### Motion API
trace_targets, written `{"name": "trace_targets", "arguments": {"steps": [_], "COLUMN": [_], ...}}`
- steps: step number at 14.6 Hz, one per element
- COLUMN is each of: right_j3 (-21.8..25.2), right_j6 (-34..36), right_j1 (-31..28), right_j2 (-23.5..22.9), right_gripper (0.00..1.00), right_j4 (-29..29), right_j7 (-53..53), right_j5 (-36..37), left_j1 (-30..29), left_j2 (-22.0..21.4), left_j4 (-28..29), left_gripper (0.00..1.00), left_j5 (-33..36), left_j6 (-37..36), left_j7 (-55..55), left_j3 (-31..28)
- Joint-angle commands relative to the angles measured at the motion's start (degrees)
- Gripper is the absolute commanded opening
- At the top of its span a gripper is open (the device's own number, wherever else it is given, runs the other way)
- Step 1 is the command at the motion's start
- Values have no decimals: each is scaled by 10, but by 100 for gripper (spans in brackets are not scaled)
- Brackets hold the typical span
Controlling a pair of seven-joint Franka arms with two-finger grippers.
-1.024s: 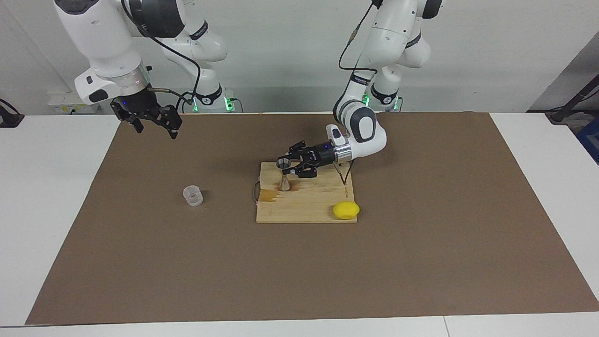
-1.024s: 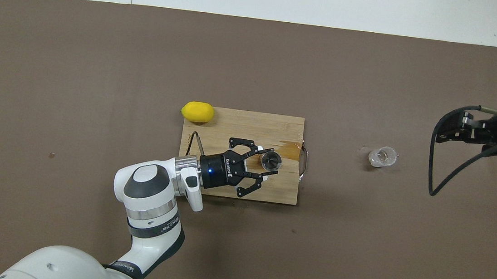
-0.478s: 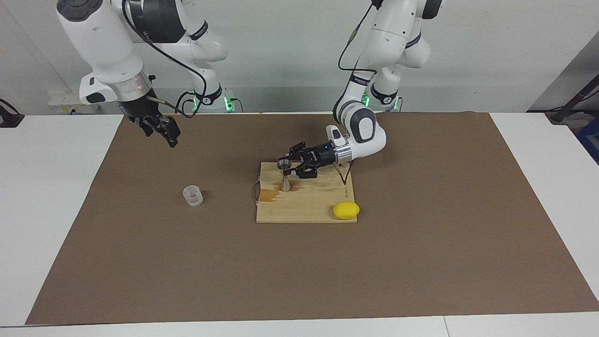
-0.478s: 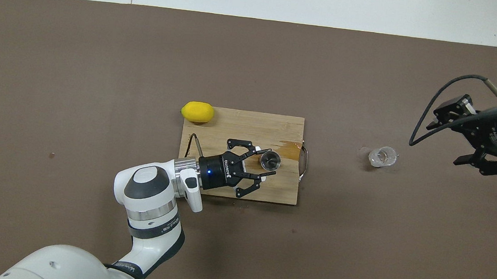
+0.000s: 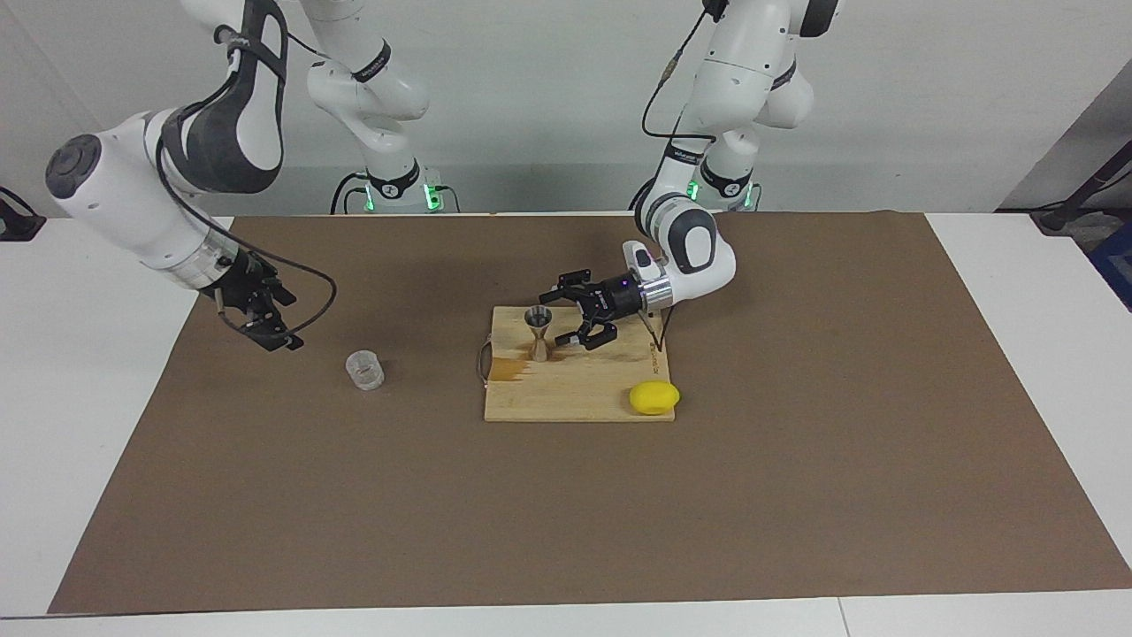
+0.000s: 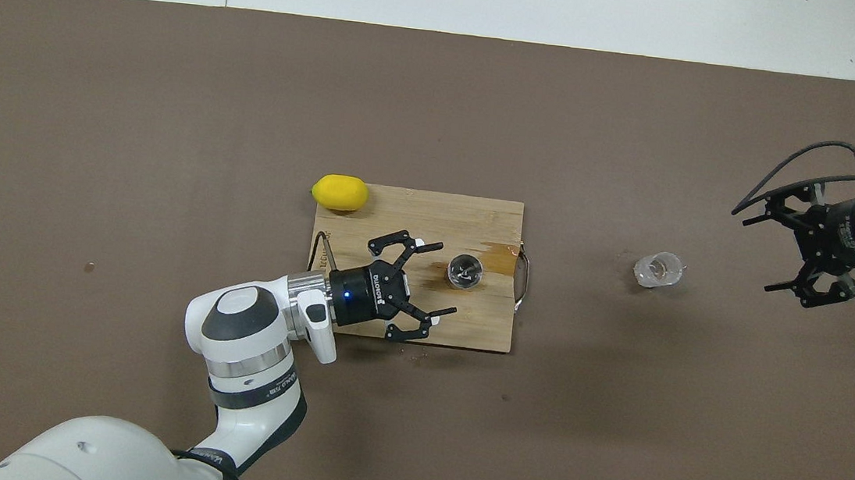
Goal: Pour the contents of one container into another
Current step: 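Open the left gripper off the cup while the right gripper reaches forward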
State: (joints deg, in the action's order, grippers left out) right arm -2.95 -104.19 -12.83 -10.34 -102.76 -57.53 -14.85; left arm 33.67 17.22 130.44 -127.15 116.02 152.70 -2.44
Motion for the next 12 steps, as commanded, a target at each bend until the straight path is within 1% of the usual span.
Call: {"name": "trace_targets", "arguments": {"steps": [1,3,4,5,6,8,9,10,12], "right_j3": [-5,-5,-5,-5,-5,-5,-5,-6,-5], "right_j6": [-23,-39,-50,-54,-56,-60,-59,-58,-61], "right_j1": [-10,-27,-28,-30,-37,-52,-55,-59,-56], "right_j2": [-38,-65,-69,-84,-105,-131,-135,-134,-133], "right_gripper": [94,95,95,95,95,95,93,89,87], "right_j4": [0,-2,-6,-4,-3,-7,-14,-28,-52], "right_j7": [-13,5,20,33,50,87,94,105,123], "right_j5": [-40,-61,-66,-69,-87,-130,-132,-137,-185], "left_j1": [-29,-72,-90,-111,-130,-184,-213,-241,-293], "left_j2": [-46,-68,-72,-76,-78,-80,-80,-80,-80], "left_j4": [66,92,99,107,108,108,104,101,91], "left_gripper": [100,100,100,100,100,100,100,100,100], "left_j5": [25,90,122,150,177,259,303,348,423], "left_j6": [-33,-53,-65,-82,-97,-121,-137,-148,-180], "left_j7": [-3,-7,-13,-15,-20,-42,-52,-57,-70], "left_j3": [-2,-1,-1,-1,-3,-3,-4,-4,-5]}}
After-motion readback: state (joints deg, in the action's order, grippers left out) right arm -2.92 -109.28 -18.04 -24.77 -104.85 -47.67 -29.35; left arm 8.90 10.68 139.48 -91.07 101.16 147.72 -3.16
